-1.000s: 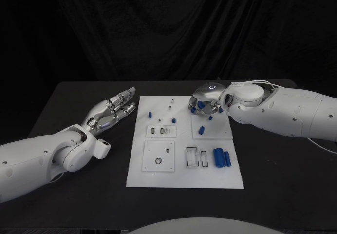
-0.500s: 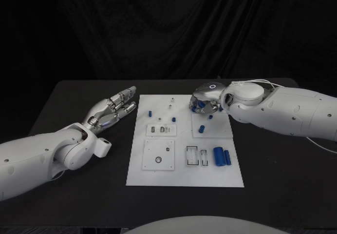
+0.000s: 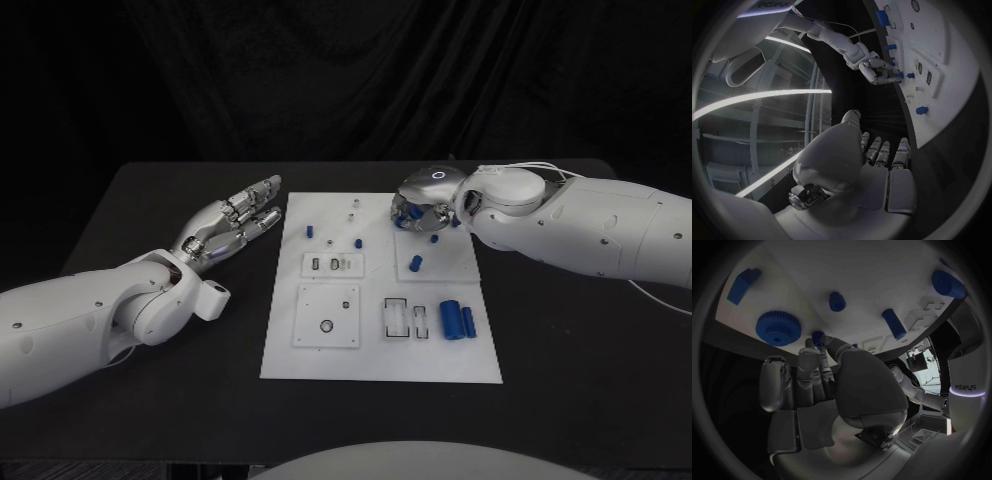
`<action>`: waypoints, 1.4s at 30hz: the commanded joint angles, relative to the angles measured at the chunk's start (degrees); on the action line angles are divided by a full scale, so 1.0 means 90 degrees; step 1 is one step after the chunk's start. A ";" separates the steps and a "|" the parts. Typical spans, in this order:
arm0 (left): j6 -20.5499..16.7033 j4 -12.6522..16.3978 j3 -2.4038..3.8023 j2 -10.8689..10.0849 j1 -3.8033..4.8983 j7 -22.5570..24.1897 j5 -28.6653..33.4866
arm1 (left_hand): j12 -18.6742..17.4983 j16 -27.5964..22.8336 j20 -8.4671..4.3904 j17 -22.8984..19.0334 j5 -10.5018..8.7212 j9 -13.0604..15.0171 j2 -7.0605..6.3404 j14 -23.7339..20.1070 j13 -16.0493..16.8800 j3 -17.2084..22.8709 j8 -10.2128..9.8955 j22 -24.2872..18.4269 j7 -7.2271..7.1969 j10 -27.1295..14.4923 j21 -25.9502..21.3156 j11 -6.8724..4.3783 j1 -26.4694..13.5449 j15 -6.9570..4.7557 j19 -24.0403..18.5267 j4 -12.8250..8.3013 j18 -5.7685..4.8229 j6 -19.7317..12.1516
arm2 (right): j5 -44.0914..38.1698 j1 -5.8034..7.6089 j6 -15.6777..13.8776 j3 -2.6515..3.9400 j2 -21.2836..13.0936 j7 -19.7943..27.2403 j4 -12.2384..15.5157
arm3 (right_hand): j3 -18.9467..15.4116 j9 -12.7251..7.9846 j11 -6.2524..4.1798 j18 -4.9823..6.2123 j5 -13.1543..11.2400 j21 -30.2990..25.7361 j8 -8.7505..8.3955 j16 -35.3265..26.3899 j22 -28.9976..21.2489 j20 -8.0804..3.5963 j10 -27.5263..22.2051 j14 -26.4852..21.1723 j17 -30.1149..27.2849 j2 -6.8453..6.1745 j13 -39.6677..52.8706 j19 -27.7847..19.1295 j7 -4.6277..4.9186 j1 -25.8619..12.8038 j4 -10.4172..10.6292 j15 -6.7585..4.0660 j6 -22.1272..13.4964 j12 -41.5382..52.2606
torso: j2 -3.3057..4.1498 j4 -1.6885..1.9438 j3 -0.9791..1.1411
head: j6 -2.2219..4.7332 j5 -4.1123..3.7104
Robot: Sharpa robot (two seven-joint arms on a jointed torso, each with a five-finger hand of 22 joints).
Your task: Assemble the parts on the task board
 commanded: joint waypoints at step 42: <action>0.0104 0.0027 0.0005 0.0027 0.0008 0.0690 -0.0022 | -0.0066 -0.0067 0.0040 -0.0013 0.0046 0.0000 0.0004 -0.0038 -0.0013 0.0055 -0.0010 -0.0023 0.0044 -0.0072 -0.0062 -0.0025 0.0035 0.0004 -0.0043 -0.0013 0.0110 -0.0014 | 0.0455 0.0349 -0.0527 0.0071 0.1165 0.0115 -0.0918 | -0.0007 0.0137 0.0047 -0.0120 -0.0027 0.0163 0.0027 0.0138 0.0260 -0.0049 0.0131 0.0094 0.0329 -0.0042 -0.0007 0.0136 0.0037 0.0102 0.0068 -0.0017 0.0065 -0.0194 | 0.0145 0.0077 -0.0032 | -0.0116 0.0173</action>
